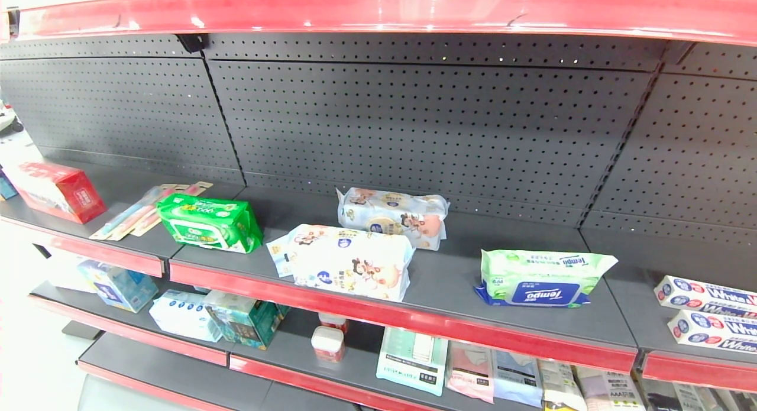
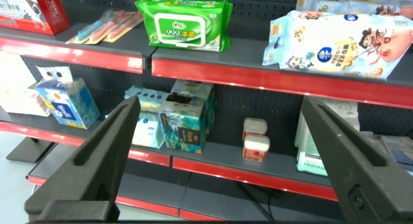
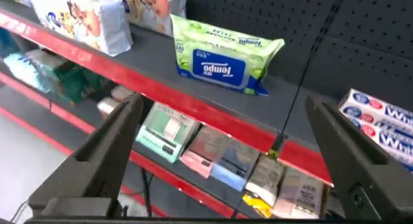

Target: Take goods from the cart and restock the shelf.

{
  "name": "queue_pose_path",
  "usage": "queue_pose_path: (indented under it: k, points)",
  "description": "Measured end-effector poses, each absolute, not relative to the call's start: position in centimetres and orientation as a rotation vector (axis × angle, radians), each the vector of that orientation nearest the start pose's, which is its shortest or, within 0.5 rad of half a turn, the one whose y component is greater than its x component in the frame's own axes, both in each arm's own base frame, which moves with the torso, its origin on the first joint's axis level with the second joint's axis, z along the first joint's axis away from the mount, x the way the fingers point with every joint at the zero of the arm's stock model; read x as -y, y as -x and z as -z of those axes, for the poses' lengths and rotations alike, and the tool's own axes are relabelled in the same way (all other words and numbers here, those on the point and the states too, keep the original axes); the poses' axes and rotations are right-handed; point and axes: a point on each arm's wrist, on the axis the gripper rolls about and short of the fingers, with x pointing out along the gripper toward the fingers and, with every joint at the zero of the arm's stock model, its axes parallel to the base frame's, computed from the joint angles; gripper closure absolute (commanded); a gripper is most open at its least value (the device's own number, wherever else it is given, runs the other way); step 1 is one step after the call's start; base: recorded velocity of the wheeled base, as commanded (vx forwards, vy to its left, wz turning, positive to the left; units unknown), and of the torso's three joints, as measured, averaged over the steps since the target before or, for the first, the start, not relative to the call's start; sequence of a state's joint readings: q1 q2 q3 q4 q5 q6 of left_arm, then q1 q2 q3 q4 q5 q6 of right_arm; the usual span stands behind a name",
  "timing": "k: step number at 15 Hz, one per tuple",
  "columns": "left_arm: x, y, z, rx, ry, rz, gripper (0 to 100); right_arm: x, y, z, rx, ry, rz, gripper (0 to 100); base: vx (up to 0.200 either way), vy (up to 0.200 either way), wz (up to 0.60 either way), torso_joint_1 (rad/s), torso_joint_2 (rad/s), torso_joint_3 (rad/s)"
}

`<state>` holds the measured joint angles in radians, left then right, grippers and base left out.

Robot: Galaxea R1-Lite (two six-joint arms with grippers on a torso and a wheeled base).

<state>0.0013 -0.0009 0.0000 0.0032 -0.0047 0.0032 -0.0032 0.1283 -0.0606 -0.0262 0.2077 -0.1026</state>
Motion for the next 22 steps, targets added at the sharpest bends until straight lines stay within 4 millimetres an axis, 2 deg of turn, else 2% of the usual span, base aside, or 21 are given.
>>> queue_pose_path:
  k: [3, 7, 9, 15, 22]
  points:
    - [0.0, 2.3, -7.5, -0.002, -0.003, 0.003, 0, -0.3, 2.2, -8.4, 0.011, -0.037, -0.138, 0, 0.000, 0.000, 0.00, 0.000, 0.00, 0.000]
    - [0.0, 2.3, -7.5, -0.002, -0.004, 0.003, 0, 0.1, 2.3, -7.7, 0.006, -0.044, 0.056, 0, 0.000, 0.000, 0.00, 0.000, 0.00, 0.000]
    - [0.0, 2.3, -7.5, -0.002, -0.004, 0.003, 0, 0.0, 2.3, -7.6, 0.002, 0.019, 0.000, 0, 0.000, 0.000, 0.00, 0.000, 0.00, 0.000]
    - [0.0, 2.3, -7.5, -0.002, -0.006, 0.003, 0, 0.0, 2.3, -7.6, -0.001, 0.006, -0.006, 0, 0.000, 0.000, 0.00, 0.000, 0.00, 0.000]
    - [0.0, 2.3, -7.5, -0.001, -0.006, 0.003, 0, 0.0, 2.3, -7.5, -0.002, 0.004, -0.006, 0, 0.000, 0.000, -0.60, 0.004, 0.00, -0.002]
